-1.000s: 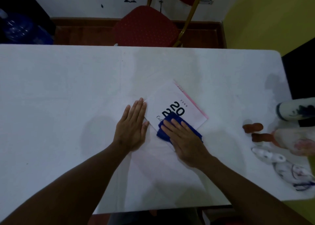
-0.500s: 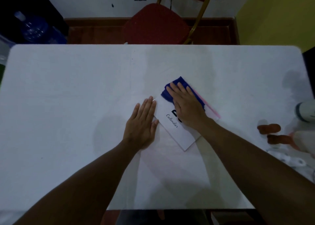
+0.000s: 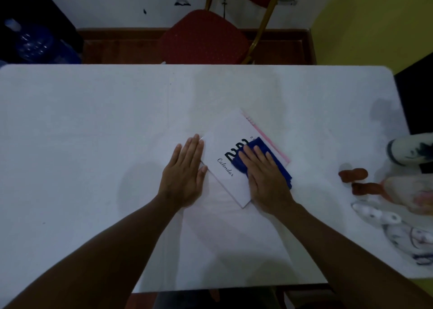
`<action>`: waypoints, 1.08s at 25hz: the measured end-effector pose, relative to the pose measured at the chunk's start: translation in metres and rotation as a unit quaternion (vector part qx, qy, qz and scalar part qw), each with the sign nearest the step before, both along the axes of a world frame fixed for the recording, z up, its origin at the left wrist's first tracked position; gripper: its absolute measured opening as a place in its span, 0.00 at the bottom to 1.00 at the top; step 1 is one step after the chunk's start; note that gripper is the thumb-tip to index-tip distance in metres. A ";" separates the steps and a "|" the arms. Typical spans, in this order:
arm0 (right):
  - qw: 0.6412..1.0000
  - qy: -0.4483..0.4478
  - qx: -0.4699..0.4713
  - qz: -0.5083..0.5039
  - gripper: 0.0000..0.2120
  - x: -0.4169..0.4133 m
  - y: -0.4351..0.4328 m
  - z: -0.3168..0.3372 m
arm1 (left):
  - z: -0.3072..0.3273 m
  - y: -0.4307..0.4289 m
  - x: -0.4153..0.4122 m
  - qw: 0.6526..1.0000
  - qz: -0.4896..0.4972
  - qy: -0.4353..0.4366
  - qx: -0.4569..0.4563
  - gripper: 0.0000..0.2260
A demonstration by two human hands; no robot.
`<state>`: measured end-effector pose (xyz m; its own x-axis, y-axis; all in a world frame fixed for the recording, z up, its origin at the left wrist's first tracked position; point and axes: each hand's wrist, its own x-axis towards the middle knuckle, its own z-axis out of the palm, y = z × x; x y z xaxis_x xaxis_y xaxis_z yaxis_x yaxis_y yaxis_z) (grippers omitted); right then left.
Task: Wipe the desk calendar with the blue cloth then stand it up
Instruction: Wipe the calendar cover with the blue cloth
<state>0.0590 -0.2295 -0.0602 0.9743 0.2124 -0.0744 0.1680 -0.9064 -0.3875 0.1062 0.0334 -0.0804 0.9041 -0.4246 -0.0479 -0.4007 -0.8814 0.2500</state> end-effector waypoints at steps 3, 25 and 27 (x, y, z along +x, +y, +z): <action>0.999 0.006 -0.016 0.046 0.26 0.050 0.014 0.001 | 0.001 0.000 0.000 1.000 0.000 0.004 0.000 0.29; 0.998 0.021 -0.008 0.065 0.27 0.068 0.021 0.013 | -0.002 0.001 0.000 1.000 -0.010 -0.016 -0.005 0.28; 0.999 0.017 -0.009 0.042 0.27 0.078 0.043 0.011 | -0.003 0.002 -0.001 1.000 -0.010 -0.012 -0.003 0.28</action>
<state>0.1372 -0.1868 -0.0490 0.9497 0.2924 -0.1122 0.2313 -0.8963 -0.3782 0.1056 0.0355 -0.0833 0.8965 -0.4424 -0.0237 -0.4238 -0.8719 0.2452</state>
